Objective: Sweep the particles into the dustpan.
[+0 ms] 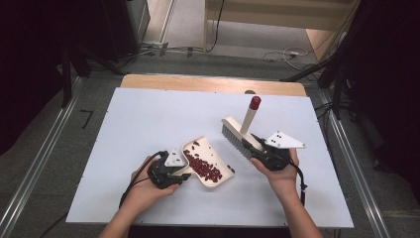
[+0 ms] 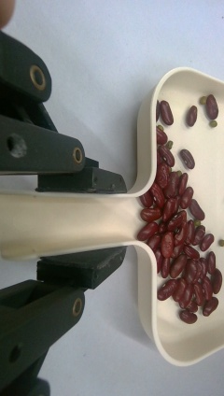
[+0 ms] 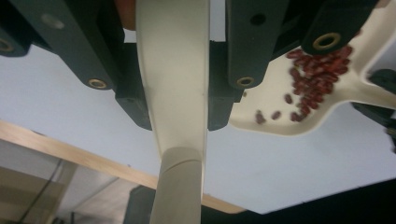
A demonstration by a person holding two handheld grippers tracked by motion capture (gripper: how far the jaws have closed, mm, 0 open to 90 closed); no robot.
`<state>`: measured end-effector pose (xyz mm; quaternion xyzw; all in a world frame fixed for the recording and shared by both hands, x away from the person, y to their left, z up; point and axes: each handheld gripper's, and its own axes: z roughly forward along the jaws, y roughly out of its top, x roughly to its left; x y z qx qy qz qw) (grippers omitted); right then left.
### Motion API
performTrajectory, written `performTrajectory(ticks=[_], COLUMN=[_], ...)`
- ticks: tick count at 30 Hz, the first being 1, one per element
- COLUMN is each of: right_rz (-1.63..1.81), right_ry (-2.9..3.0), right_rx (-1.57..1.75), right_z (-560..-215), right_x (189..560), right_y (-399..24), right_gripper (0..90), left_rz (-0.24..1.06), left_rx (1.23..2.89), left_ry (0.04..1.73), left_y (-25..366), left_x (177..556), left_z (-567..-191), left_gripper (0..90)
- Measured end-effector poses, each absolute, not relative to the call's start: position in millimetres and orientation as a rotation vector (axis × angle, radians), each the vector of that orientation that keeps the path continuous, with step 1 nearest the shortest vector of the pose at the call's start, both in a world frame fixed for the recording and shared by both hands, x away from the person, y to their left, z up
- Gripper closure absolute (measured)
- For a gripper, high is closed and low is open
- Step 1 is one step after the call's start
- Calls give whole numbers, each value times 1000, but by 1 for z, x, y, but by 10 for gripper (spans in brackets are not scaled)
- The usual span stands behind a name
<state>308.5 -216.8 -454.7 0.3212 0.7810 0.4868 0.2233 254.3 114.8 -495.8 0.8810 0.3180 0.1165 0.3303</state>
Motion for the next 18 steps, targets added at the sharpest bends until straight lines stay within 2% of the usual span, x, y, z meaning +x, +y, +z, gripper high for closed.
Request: performTrajectory(ticks=[8,18], right_rz=[1284,1292], right_ry=[2155,2165], right_rx=[961,892], right_z=[-477,-485], right_x=[304,286], right_y=[-219,-186], right_gripper=[645,644], left_rz=[286,272], left_rx=[2319,2341], left_ry=[792,765], left_y=[112,103], left_x=[246,240], left_z=[-497,-499], left_gripper=[662,662])
